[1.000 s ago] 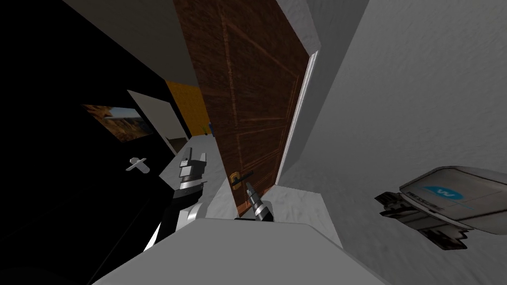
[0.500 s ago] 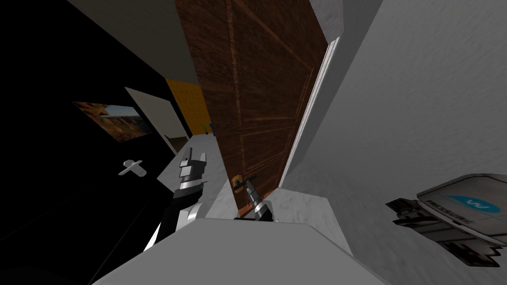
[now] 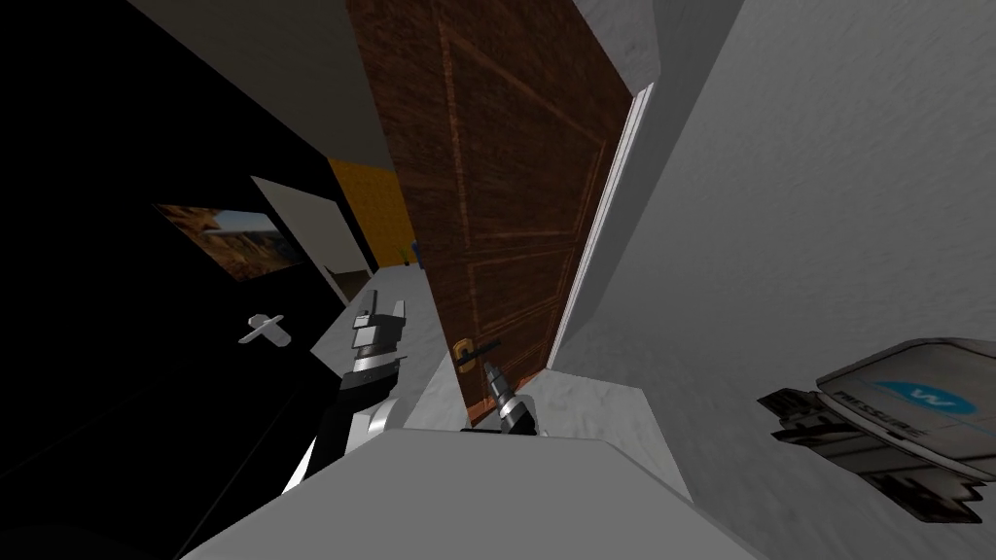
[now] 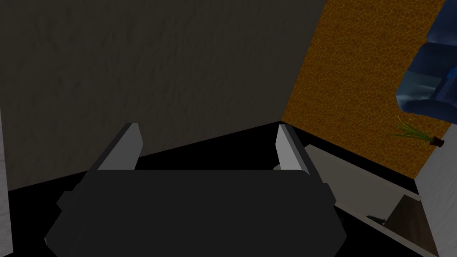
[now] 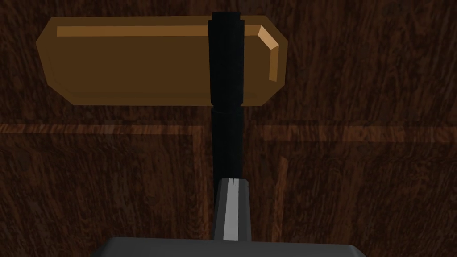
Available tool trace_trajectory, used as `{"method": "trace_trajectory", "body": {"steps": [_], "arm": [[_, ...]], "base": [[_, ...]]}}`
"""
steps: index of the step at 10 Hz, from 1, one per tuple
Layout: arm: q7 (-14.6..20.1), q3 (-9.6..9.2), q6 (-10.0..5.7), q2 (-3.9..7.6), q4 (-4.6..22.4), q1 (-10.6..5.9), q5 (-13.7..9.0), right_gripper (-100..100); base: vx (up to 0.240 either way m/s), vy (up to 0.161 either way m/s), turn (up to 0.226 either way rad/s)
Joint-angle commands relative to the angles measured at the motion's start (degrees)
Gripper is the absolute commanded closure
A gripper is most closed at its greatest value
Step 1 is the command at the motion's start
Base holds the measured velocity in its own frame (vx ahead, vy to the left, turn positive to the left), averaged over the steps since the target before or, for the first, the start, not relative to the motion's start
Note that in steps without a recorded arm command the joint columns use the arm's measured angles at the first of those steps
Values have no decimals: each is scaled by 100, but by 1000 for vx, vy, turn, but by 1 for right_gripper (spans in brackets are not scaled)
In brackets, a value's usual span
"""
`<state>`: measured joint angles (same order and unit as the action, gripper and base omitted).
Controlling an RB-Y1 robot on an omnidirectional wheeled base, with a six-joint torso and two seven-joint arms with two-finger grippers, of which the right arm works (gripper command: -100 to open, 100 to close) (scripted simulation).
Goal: Push the door open
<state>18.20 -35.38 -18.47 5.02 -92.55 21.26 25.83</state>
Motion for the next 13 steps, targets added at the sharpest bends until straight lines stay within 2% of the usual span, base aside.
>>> {"method": "trace_trajectory", "body": {"steps": [1,2,5,6,7,9,13], "arm": [[0,0,0,0,0,0,0,100],[-13,40,2,9,-51,70,7,-100],[-31,97,5,-4,-121,168,16,-100],[-31,85,-6,-5,-93,149,15,-100],[-57,123,2,-23,-21,76,-8,-100],[-70,144,7,-44,22,29,-22,-100],[-119,222,27,-192,185,-146,-74,-100]], "base": [[0,0,0],[-124,-19,-121],[-190,-30,-91],[-82,-13,-12],[66,74,43],[150,124,10],[172,106,26]]}}
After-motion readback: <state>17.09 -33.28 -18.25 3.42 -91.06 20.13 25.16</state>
